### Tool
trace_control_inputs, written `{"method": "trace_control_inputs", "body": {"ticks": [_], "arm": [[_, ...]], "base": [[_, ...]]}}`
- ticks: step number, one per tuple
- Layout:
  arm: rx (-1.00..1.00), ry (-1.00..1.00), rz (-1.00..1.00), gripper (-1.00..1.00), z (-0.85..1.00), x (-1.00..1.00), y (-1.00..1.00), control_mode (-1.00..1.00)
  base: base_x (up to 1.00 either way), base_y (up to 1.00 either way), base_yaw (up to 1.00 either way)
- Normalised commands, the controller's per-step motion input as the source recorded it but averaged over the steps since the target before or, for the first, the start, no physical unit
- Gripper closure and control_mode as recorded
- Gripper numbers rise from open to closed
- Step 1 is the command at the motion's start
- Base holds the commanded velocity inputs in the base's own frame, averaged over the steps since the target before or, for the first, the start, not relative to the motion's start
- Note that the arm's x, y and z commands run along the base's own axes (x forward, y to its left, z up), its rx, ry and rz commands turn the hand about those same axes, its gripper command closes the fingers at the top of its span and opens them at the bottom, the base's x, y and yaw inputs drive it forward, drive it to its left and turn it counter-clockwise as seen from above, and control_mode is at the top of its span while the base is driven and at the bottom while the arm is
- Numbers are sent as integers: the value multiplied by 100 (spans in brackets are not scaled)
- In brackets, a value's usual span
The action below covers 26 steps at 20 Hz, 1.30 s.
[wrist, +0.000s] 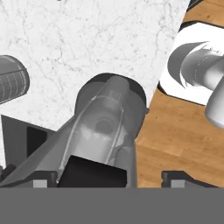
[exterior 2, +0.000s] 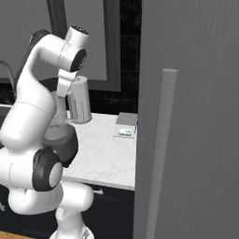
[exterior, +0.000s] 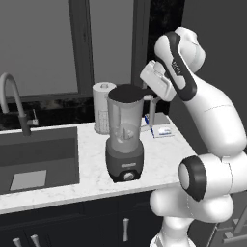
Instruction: Close the lid blender by securely placing the lid on top.
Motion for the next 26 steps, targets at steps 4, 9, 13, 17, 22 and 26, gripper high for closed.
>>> {"method": "trace_control_inputs", "body": {"ticks": [4, 9, 13, 17, 22, 26], "arm": [[0, 0, 0, -100, 0, 0, 0, -100], [0, -2, 0, -100, 0, 19, 0, -100], [0, -7, 0, -100, 0, 48, 0, -100], [0, -8, 0, -100, -6, 39, 0, -100], [0, -7, 0, -100, -18, 2, 0, -100], [0, -7, 0, -100, -2, -14, 1, -100]], "base": [[0, 0, 0], [0, 0, 0], [0, 0, 0], [0, 0, 0], [0, 0, 0], [0, 0, 0]]}}
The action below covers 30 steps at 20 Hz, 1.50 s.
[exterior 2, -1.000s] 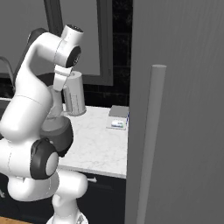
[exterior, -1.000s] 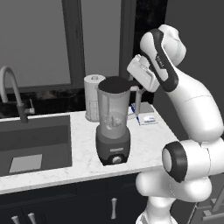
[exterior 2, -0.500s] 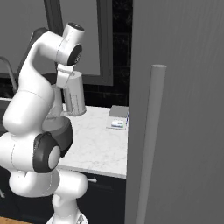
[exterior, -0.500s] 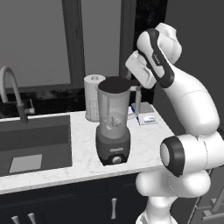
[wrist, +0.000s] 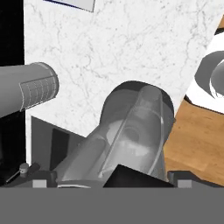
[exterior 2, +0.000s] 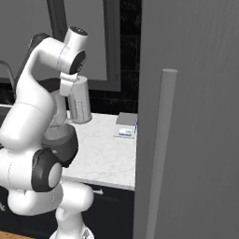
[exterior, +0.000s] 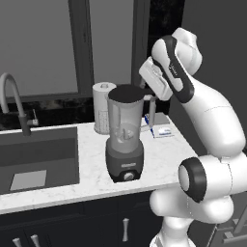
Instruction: Close the lid blender by securely placing the lid on top.
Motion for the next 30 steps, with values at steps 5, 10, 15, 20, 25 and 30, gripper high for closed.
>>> {"method": "trace_control_inputs", "body": {"ticks": [5, 10, 15, 20, 25, 30], "arm": [[0, 0, 0, -100, -21, 18, 18, -100], [-3, 5, 0, -100, -57, 31, 24, -100], [-2, 1, -1, -100, -41, -1, 2, -100], [0, -2, -3, -100, 10, 0, 0, -100], [0, -4, -2, -100, 22, 0, 0, -100], [0, -10, -1, -100, 17, -27, 0, -100]], "base": [[0, 0, 0], [0, 0, 0], [0, 0, 0], [0, 0, 0], [0, 0, 0], [0, 0, 0]]}}
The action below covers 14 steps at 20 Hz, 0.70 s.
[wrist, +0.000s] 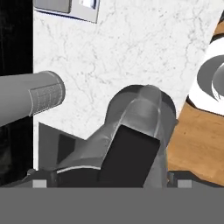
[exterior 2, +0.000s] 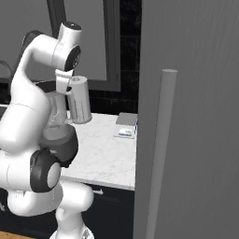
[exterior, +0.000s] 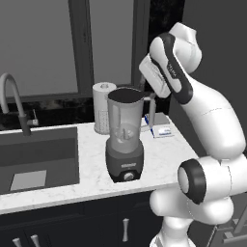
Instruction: Close the lid blender by securely placing the lid on top.
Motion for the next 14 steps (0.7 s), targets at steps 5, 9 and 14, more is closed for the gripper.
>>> {"method": "trace_control_inputs", "body": {"ticks": [5, 9, 14], "arm": [[0, -19, 0, -100, 11, -83, 0, -100], [0, -17, -1, -100, 0, -100, 0, -100], [0, -15, -3, -100, 0, -100, 0, -100]], "base": [[0, 0, 0], [0, 0, 0], [0, 0, 0]]}}
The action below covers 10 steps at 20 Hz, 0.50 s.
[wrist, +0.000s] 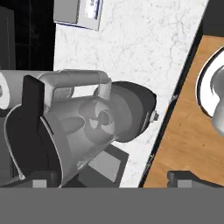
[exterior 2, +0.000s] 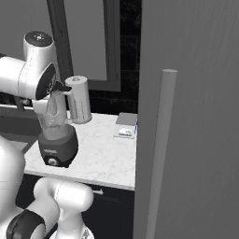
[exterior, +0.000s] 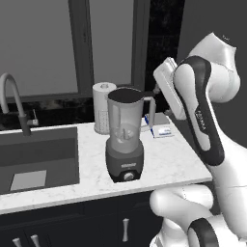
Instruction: Close the lid blender by securely placing the lid on top.
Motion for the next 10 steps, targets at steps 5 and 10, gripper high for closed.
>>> {"method": "trace_control_inputs", "body": {"ticks": [5, 10], "arm": [[0, -4, -2, -100, 0, -41, 0, -100], [0, 0, 0, -100, 0, 0, 0, -100]], "base": [[0, 0, 0], [0, 0, 0]]}}
